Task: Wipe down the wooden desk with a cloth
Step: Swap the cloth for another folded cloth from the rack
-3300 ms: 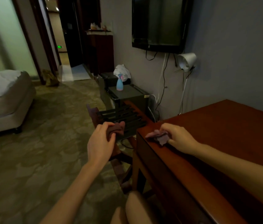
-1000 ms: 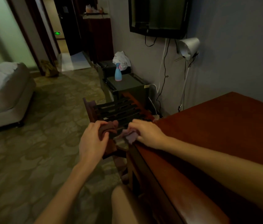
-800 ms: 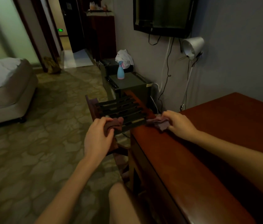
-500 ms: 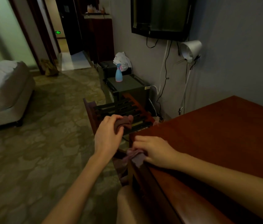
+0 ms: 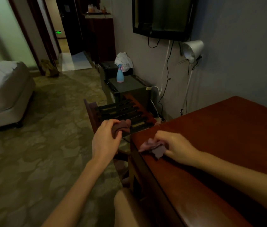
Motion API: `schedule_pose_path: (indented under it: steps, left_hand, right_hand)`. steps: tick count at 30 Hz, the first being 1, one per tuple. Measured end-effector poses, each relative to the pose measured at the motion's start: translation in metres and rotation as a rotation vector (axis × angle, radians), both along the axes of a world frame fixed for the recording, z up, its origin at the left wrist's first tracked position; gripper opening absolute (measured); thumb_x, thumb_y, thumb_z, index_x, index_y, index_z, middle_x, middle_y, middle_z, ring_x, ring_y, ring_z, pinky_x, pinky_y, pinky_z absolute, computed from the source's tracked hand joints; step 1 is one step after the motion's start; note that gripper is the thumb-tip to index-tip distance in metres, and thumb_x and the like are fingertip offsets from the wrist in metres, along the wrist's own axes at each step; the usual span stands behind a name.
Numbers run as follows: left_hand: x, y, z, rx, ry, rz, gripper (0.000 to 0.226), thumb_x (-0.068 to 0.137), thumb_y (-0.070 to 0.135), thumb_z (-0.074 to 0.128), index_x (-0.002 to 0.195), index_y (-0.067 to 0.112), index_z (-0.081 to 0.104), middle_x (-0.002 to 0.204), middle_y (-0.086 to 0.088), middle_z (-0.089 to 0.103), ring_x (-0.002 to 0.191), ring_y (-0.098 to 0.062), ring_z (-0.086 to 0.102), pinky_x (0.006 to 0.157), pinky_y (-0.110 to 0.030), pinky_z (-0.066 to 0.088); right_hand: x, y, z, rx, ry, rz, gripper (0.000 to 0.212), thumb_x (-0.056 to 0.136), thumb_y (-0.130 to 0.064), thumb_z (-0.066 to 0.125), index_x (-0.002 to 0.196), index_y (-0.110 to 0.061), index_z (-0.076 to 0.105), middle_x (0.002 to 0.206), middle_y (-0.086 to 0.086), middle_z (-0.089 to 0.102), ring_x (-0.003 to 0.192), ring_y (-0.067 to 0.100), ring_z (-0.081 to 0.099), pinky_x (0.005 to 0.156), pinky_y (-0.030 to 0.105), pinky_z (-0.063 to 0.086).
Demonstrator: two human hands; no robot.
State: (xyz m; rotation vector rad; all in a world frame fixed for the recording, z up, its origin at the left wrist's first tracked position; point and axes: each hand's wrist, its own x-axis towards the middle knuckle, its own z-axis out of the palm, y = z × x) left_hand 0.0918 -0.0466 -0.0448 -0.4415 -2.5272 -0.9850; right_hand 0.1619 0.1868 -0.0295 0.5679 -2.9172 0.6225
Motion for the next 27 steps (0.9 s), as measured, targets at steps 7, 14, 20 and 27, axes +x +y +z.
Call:
schedule_pose_path:
  steps: [7, 14, 20, 27]
  left_hand:
    - [0.001, 0.018, 0.003, -0.028, 0.022, -0.016, 0.030, 0.087, 0.021, 0.064, 0.116, 0.025, 0.058, 0.101, 0.009, 0.053, 0.091, -0.012, 0.057, 0.066, -0.019, 0.037]
    - [0.000, 0.026, 0.006, -0.050, 0.047, -0.042, 0.031, 0.085, 0.022, 0.065, 0.115, 0.025, 0.058, 0.103, 0.007, 0.054, 0.095, -0.011, 0.056, 0.069, -0.019, 0.040]
    - [0.003, 0.076, 0.003, -0.208, 0.005, -0.200, 0.035, 0.087, 0.037, 0.059, 0.120, 0.026, 0.054, 0.113, 0.005, 0.051, 0.107, -0.013, 0.049, 0.076, -0.022, 0.043]
    - [0.007, 0.086, 0.009, -0.414, -0.024, -0.210, 0.045, 0.089, 0.064, 0.040, 0.111, 0.031, 0.063, 0.111, 0.005, 0.055, 0.103, -0.016, 0.051, 0.086, -0.034, 0.045]
  right_hand:
    - [-0.053, -0.012, -0.003, -0.007, 0.097, -0.067, 0.003, 0.088, -0.019, 0.057, 0.091, -0.018, 0.057, 0.096, -0.005, 0.056, 0.085, 0.013, 0.055, 0.064, 0.029, 0.042]
    - [-0.041, 0.051, -0.002, 0.008, 0.133, -0.318, 0.021, 0.087, -0.020, 0.063, 0.084, -0.032, 0.047, 0.089, -0.015, 0.049, 0.078, 0.003, 0.050, 0.060, 0.016, 0.032]
    - [0.008, 0.074, -0.001, 0.024, 0.087, -0.293, 0.016, 0.087, -0.022, 0.063, 0.084, -0.030, 0.050, 0.087, -0.016, 0.050, 0.071, -0.008, 0.046, 0.056, 0.013, 0.029]
    - [0.008, 0.077, 0.005, 0.085, 0.049, -0.264, 0.014, 0.088, -0.018, 0.059, 0.093, -0.029, 0.051, 0.091, -0.015, 0.048, 0.076, 0.002, 0.049, 0.059, 0.016, 0.035]
